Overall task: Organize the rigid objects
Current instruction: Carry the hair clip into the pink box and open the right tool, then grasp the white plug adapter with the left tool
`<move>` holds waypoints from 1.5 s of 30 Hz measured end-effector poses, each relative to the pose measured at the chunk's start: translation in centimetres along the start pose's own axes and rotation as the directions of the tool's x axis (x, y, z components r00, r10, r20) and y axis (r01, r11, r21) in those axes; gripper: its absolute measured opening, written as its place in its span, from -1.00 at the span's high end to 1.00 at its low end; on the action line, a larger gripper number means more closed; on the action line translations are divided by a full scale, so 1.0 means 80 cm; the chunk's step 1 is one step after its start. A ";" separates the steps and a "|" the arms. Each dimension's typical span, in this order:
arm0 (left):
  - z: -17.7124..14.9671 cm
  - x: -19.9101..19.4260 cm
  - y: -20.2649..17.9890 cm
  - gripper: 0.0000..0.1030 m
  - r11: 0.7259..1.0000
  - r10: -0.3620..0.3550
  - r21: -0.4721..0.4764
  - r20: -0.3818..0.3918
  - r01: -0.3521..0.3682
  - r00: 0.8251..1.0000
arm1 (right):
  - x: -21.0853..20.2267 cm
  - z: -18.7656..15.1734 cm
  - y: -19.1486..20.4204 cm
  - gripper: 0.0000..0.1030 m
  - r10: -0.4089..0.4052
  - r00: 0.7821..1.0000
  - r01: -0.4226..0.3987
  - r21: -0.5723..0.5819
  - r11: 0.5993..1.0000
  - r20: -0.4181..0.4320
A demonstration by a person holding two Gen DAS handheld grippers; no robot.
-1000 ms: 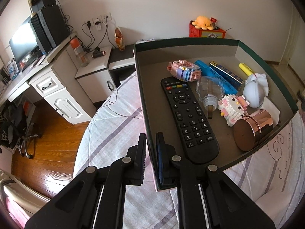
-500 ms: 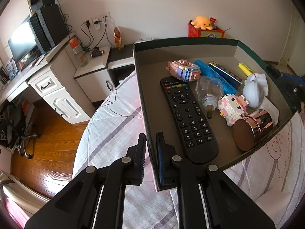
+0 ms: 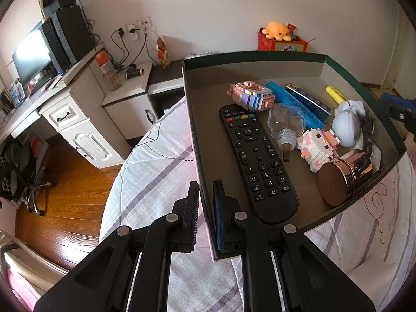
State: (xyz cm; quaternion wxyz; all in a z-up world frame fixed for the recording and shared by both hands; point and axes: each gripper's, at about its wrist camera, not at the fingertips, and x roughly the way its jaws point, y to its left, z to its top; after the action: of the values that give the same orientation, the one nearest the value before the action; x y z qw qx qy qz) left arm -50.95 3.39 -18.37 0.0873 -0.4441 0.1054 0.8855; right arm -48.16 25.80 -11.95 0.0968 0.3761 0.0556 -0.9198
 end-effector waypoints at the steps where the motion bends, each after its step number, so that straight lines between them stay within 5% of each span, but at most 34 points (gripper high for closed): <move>1: 0.000 0.000 0.000 0.81 1.000 0.001 -0.001 0.001 -0.001 1.000 | -0.003 -0.001 -0.001 0.29 -0.002 1.000 0.002 -0.003 1.000 0.003; 8: -0.006 -0.023 0.000 0.62 1.000 0.026 -0.016 0.031 -0.025 0.999 | -0.036 -0.021 -0.030 0.18 -0.056 0.998 0.056 0.008 0.998 0.022; 12: -0.015 -0.050 -0.005 -0.07 0.999 0.052 -0.017 0.074 -0.051 0.996 | -0.046 -0.047 -0.058 0.01 -0.068 0.998 0.068 0.044 0.997 0.003; 15: -0.029 -0.079 -0.012 -0.12 0.997 0.070 -0.030 0.115 -0.067 0.991 | -0.052 -0.071 -0.081 0.01 -0.053 0.999 0.054 0.087 0.995 -0.012; 20: -0.067 -0.120 -0.056 -0.40 1.000 0.009 0.025 0.155 -0.013 0.988 | -0.057 -0.110 -0.104 0.01 -0.039 0.999 0.043 0.134 0.990 -0.032; 27: -0.118 -0.140 -0.139 -0.43 0.992 -0.099 0.090 0.127 0.087 0.987 | -0.059 -0.156 -0.106 0.01 0.011 0.998 -0.003 0.158 0.987 -0.054; 30: -0.126 -0.134 -0.170 -0.69 0.987 -0.120 0.120 0.110 0.106 0.987 | -0.060 -0.166 -0.106 0.01 0.028 0.998 -0.019 0.166 0.986 -0.055; 35: -0.127 -0.105 -0.195 -0.61 0.989 -0.075 0.134 0.072 0.065 0.995 | -0.060 -0.157 -0.106 0.01 0.036 0.999 -0.029 0.174 0.984 -0.038; 36: -0.123 -0.095 -0.191 -0.23 0.992 -0.063 0.110 0.055 0.056 0.997 | -0.059 -0.153 -0.107 0.01 0.046 0.998 -0.038 0.177 0.983 -0.037; 38: -0.121 -0.080 -0.180 0.05 0.997 -0.057 0.057 0.031 0.055 0.998 | -0.059 -0.148 -0.106 0.01 0.043 0.999 -0.037 0.174 0.984 -0.027; 45: -0.110 -0.082 -0.113 0.05 0.999 0.048 -0.015 0.022 -0.048 0.999 | -0.043 -0.112 -0.104 0.01 0.043 0.999 -0.042 0.181 0.983 -0.004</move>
State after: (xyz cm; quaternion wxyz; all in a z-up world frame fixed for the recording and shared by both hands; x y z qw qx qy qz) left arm -38.07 9.40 -19.25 0.0639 -0.4322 0.1086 0.8929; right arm -41.49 35.99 -15.64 0.0818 0.3879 -0.0357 -0.9174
